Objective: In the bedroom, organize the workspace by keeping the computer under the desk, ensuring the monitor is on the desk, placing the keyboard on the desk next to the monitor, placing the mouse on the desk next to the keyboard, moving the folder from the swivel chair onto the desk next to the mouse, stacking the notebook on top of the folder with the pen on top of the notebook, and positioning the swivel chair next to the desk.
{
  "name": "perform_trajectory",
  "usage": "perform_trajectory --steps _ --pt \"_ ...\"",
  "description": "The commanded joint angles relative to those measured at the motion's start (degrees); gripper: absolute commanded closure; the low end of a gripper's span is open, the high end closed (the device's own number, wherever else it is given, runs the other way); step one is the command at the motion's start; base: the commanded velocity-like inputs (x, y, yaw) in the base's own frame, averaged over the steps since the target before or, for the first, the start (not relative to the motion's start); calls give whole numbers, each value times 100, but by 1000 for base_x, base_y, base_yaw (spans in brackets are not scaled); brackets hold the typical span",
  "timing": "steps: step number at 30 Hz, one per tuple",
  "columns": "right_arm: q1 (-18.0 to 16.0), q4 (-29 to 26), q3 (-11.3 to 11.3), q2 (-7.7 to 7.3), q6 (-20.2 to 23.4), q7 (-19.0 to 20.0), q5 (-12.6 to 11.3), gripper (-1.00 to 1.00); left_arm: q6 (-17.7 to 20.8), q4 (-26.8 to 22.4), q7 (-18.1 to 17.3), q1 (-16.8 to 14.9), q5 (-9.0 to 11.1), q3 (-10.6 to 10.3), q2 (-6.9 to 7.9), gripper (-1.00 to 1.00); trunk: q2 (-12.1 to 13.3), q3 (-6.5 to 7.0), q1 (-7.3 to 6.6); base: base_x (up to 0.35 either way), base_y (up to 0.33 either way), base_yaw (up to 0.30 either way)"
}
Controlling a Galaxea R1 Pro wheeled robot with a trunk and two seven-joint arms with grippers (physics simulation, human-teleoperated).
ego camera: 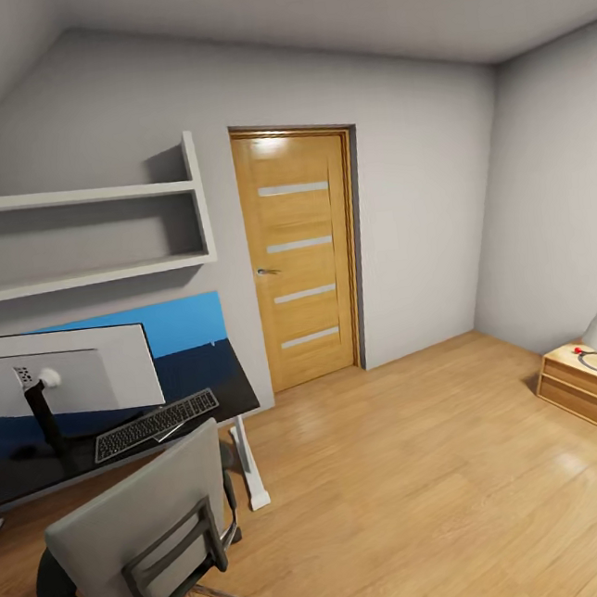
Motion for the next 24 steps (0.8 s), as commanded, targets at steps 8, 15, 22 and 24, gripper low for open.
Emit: perform_trajectory --steps 8,15,22,24 --pt "-3 -536 4 199 252 -278 62 -100 985 -1013 596 -1 -433 2 -78 -100 -3 -2 2 0 0 0" --pt "-3 -744 0 191 -326 -301 68 -100 1925 -1872 725 -1 -494 11 -148 -100 -3 -2 2 0 0 0" --pt "-3 -206 7 189 -1209 -304 91 -100 1518 -1593 702 -1 -499 26 -134 -100 -3 -2 2 0 0 0" --pt "-3 -137 4 189 -1291 -305 88 -100 1217 -1428 700 -1 -504 24 -128 -100 -3 -1 2 0 0 -10"
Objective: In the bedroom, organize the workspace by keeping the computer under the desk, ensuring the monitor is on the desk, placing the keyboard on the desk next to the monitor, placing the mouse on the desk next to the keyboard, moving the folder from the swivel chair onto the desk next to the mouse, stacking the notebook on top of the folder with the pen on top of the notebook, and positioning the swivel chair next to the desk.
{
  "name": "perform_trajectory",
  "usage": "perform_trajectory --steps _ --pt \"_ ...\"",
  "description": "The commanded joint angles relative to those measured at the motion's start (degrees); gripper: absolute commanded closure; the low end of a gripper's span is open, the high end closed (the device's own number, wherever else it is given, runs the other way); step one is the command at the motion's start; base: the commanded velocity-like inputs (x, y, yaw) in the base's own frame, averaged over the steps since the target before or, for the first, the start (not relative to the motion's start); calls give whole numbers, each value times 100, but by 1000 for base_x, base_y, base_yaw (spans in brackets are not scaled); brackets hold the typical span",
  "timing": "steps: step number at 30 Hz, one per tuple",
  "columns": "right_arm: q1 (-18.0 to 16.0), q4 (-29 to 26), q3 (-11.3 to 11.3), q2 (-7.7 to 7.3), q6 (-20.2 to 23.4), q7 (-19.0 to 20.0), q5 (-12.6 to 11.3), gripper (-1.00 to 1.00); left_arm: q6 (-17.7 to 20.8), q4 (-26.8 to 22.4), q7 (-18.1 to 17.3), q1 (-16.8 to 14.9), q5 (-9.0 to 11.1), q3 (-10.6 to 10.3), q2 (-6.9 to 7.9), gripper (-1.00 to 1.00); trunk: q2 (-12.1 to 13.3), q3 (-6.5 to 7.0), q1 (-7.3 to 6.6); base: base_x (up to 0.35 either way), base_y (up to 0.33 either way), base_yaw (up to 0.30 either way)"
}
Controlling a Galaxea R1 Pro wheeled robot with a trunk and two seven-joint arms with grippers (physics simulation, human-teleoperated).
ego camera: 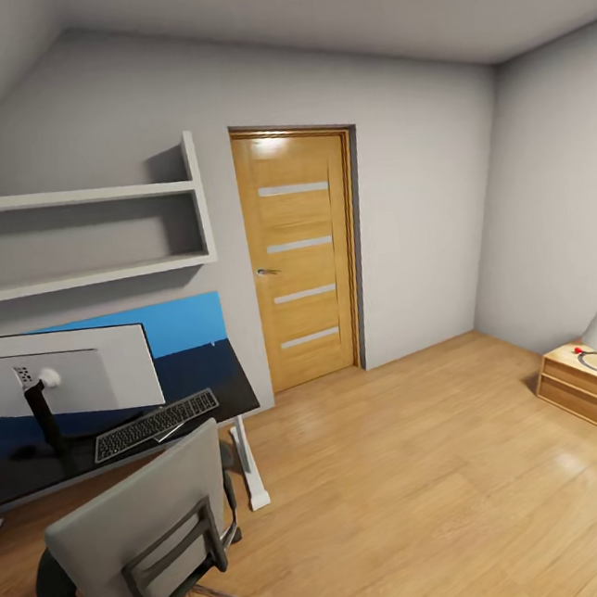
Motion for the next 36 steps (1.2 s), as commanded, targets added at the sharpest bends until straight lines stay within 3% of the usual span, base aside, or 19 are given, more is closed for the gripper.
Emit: perform_trajectory --steps 1,9,36 --pt "-2 23 -1 1 -27 -54 60 -100 -111 55 4 -2 30 -4 2 -100 -3 1 2 0 0 -42" --pt "-2 109 -9 1 -90 -55 48 -100 -446 267 2 -2 27 -7 21 -100 -3 45 2 0 0 -139" --pt "-2 123 -21 1 -93 -55 58 -100 -483 367 2 -2 27 -1 24 -100 -3 118 2 0 0 -216"
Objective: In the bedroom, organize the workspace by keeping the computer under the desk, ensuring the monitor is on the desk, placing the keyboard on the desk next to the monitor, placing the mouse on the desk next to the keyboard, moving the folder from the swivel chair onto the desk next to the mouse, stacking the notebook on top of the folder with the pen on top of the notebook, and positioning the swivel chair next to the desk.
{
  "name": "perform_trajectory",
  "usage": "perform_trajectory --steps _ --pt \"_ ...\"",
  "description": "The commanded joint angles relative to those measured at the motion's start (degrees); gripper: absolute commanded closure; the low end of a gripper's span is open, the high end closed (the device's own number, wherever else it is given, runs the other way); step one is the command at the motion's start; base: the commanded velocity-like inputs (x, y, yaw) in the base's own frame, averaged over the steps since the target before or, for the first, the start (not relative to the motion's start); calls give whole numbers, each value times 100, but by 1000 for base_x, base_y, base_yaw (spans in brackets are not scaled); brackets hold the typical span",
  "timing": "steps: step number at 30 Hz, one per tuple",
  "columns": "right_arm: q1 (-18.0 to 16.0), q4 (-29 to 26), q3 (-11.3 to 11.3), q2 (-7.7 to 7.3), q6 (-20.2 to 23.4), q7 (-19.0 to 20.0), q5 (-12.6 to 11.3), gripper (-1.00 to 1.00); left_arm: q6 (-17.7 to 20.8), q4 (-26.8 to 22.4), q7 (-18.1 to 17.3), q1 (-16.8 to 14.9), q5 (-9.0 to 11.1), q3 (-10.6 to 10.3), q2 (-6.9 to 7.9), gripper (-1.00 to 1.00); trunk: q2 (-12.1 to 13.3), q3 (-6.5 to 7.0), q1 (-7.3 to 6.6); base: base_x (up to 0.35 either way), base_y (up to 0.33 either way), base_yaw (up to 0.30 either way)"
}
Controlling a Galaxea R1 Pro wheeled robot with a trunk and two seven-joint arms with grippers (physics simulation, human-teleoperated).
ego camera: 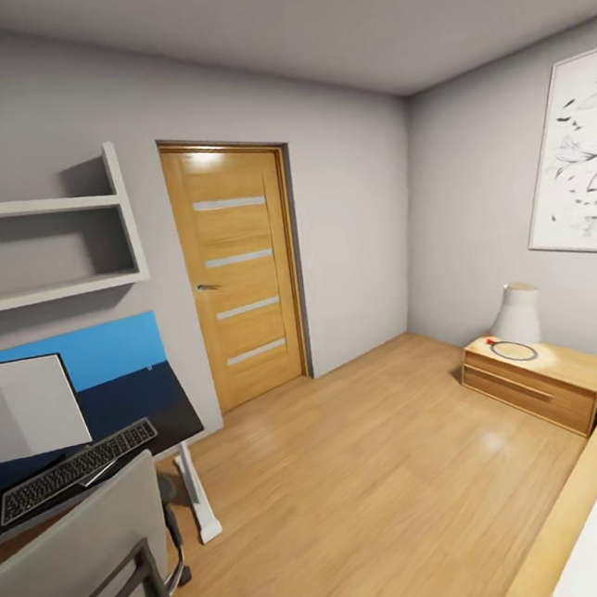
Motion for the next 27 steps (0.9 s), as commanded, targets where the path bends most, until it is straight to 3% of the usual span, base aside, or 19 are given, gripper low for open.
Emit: perform_trajectory --steps 1,27 --pt "-3 6 -3 2 -9 -52 60 -100 -20 3 3 -1 32 -4 -1 -100 -4 -3 2 0 0 -206" --pt "-3 0 -4 2 -3 -70 50 -100 -20 10 3 -1 33 -7 -1 -100 -4 -185 2 0 0 -137"
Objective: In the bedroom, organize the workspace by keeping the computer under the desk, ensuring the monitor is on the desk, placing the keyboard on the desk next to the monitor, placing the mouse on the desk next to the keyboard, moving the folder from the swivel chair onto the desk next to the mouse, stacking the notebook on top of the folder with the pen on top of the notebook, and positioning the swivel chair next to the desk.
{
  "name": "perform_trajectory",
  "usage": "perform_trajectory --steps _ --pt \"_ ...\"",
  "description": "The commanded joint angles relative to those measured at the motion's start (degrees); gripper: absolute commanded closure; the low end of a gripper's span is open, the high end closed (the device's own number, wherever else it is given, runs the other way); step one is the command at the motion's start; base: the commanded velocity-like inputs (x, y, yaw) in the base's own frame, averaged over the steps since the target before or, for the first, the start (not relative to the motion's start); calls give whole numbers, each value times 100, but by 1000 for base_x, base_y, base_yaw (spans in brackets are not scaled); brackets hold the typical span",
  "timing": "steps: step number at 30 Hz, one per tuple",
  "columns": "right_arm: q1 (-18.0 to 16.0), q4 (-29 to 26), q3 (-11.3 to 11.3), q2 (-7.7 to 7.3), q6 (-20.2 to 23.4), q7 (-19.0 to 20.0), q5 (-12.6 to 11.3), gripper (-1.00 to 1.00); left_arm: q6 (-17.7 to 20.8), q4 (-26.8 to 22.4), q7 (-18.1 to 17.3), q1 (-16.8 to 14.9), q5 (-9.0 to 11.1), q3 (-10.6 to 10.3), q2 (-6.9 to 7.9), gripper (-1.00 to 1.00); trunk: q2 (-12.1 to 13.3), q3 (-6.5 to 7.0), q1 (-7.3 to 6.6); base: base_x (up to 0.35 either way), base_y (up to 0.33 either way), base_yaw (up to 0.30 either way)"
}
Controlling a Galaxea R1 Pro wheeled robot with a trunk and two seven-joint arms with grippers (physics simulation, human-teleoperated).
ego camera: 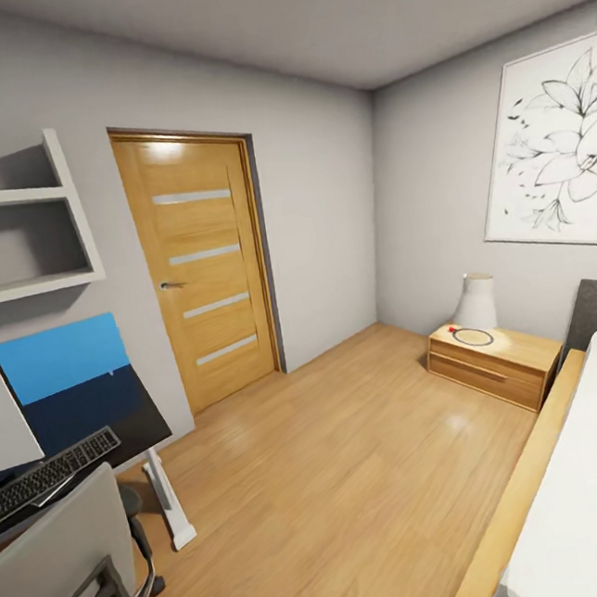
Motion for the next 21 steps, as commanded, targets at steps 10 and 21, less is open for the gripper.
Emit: perform_trajectory --steps 10,21 --pt "-2 6 -2 5 -7 -52 64 -100 -20 6 3 -1 32 -4 -1 -100 -4 -25 2 0 0 -31" --pt "-2 6 -4 2 -7 -52 67 -100 -20 6 3 -1 32 -4 -1 -100 -4 -26 2 0 0 -1"
